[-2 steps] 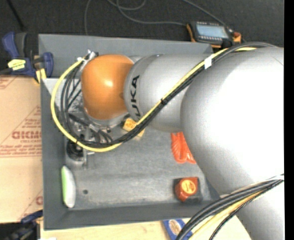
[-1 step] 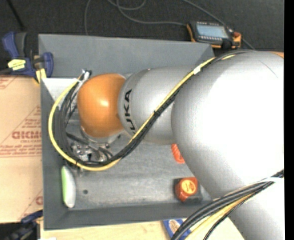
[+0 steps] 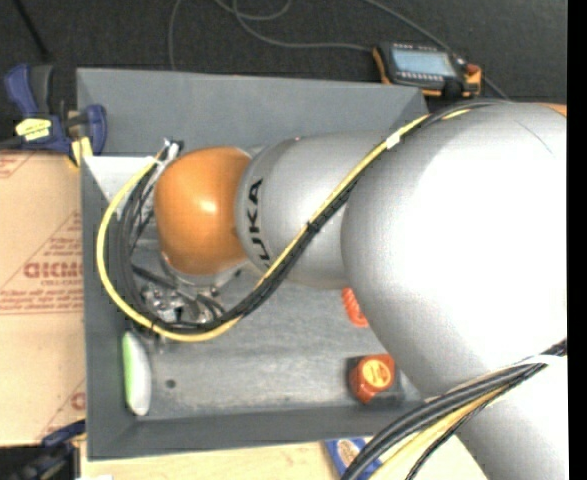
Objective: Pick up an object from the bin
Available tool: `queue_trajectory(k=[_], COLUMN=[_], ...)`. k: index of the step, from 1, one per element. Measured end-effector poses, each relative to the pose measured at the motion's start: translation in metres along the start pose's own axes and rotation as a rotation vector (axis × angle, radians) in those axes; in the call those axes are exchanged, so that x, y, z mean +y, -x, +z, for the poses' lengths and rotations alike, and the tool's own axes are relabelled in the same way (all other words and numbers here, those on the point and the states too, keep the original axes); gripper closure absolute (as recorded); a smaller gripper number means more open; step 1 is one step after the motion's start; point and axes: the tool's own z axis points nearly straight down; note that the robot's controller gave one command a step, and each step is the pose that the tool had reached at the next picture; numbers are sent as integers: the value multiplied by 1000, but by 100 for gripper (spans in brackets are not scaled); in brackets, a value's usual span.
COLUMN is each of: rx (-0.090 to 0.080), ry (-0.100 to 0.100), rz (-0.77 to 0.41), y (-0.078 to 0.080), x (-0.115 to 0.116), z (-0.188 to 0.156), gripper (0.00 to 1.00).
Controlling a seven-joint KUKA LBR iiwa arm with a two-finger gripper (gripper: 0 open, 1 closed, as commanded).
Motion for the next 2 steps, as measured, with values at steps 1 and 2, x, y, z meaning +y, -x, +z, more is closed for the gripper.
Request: queue_trajectory(k=[1, 2], rx=[10, -3], ry=[6, 6], rz=[-22, 22], y=[-21, -19], x=[-28, -29], z=[-54, -81], gripper=[100, 100])
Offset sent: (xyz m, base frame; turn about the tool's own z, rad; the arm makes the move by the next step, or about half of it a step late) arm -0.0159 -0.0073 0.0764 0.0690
